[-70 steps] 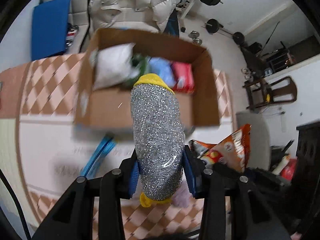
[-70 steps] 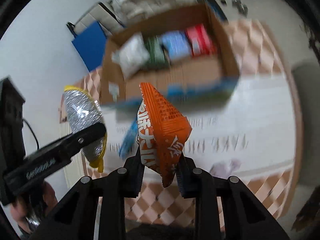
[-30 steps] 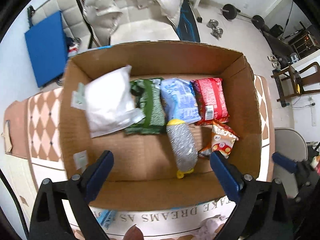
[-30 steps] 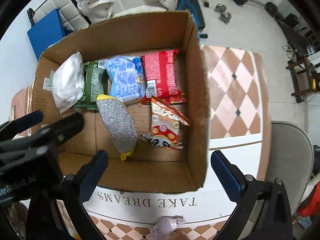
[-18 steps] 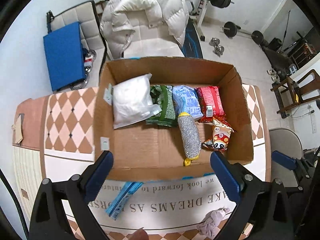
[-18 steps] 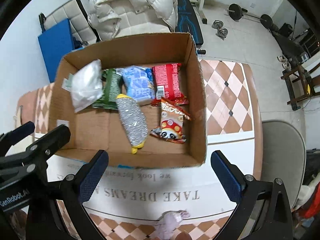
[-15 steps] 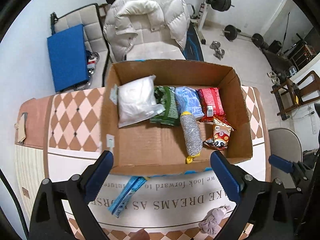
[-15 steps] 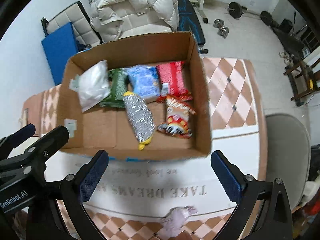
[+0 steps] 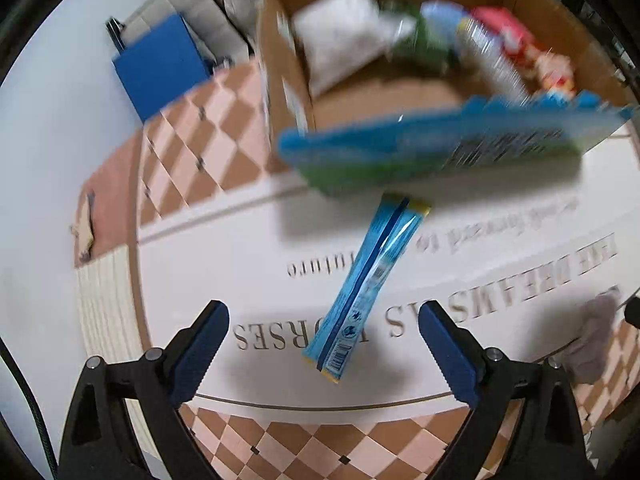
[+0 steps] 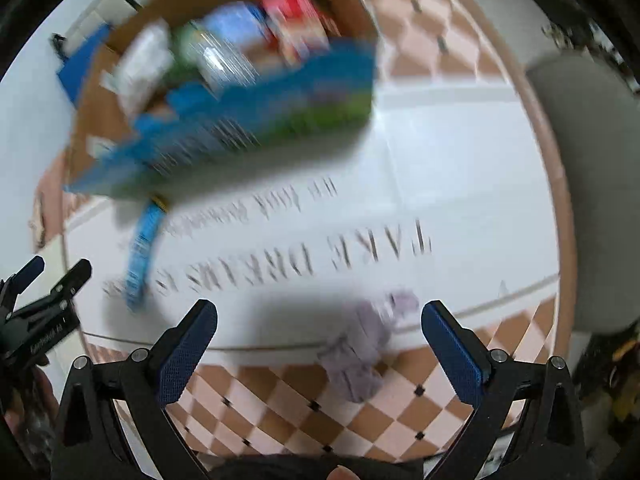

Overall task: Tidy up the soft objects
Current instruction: 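Grasp the blue stick pouch with left tool while right tool grasps the lilac cloth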

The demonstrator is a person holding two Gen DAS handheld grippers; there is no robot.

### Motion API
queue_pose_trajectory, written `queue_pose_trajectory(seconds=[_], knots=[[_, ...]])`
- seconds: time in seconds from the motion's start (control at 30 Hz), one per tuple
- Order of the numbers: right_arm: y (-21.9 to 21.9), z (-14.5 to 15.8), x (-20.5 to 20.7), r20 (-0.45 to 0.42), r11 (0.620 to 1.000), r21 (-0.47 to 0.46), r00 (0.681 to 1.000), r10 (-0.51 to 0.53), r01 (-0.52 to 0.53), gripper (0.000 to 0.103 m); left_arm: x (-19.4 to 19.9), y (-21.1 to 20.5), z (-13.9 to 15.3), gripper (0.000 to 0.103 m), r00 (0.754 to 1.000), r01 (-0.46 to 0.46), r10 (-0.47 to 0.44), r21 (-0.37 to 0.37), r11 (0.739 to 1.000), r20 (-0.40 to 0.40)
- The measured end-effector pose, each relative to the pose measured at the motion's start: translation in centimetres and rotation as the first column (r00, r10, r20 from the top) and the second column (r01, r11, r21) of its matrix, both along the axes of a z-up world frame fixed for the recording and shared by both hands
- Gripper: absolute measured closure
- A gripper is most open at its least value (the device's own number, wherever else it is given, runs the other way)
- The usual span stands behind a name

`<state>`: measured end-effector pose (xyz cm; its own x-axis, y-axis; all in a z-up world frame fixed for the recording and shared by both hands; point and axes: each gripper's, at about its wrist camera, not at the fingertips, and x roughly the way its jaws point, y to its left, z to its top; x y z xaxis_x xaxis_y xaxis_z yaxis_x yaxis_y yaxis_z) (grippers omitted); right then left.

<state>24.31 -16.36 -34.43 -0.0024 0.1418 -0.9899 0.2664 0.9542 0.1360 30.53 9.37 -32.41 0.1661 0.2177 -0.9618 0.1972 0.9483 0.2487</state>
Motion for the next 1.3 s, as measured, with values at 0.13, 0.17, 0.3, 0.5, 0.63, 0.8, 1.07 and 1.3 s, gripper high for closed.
queue_pose_trajectory(seconds=[0.13, 0.17, 0.3, 0.5, 0.63, 0.8, 1.07, 1.3], knots=[[-1.0, -4.0, -1.6, -0.080, 0.999, 0.004, 0.996, -0.040, 0.040, 0.000, 0.7, 0.5, -3.8, 0.006, 0.997, -0.023, 0.022, -0.013, 1.000, -0.076], [-1.3, -4.8, -1.8, -0.097, 0.999, 0.008, 0.994, -0.049, 0.050, 0.000, 0.9, 0.5, -4.7, 0.006, 0.995, -0.028, 0.026, -0.020, 0.999, -0.095], [-1.9, -7.4, -3.2, -0.155, 0.997, -0.002, 0.985, -0.077, 0.078, 0.000, 1.5, 0.6, -7.5, 0.006, 0.986, -0.055, 0.047, -0.046, 0.997, -0.160], [-1.9, -9.8, -4.5, -0.210, 0.993, 0.024, 0.971, -0.112, 0.120, 0.000, 2.1, 0.3, -9.1, 0.017, 0.982, -0.074, 0.061, -0.066, 0.995, -0.178], [-1.0, -10.4, -4.8, -0.225, 0.994, 0.032, 0.970, -0.096, 0.106, 0.000, 2.0, 0.3, -8.8, 0.045, 0.977, -0.108, 0.079, -0.141, 0.984, -0.200], [0.4, -10.8, -5.1, -0.234, 0.997, 0.027, 0.970, -0.070, 0.079, 0.012, 0.2, -0.2, -8.5, 0.076, 0.960, -0.178, 0.131, -0.179, 0.968, -0.246], [1.9, -9.4, -5.0, -0.196, 1.000, -0.018, 0.981, 0.015, -0.018, 0.059, -4.8, 0.4, -9.5, 0.077, 0.895, -0.365, 0.247, -0.289, 0.885, -0.371], [1.1, -9.8, -3.6, -0.220, 0.999, 0.026, 0.975, 0.031, -0.026, 0.052, -4.7, 0.2, -10.3, 0.067, 0.882, -0.382, 0.244, -0.311, 0.870, -0.402]])
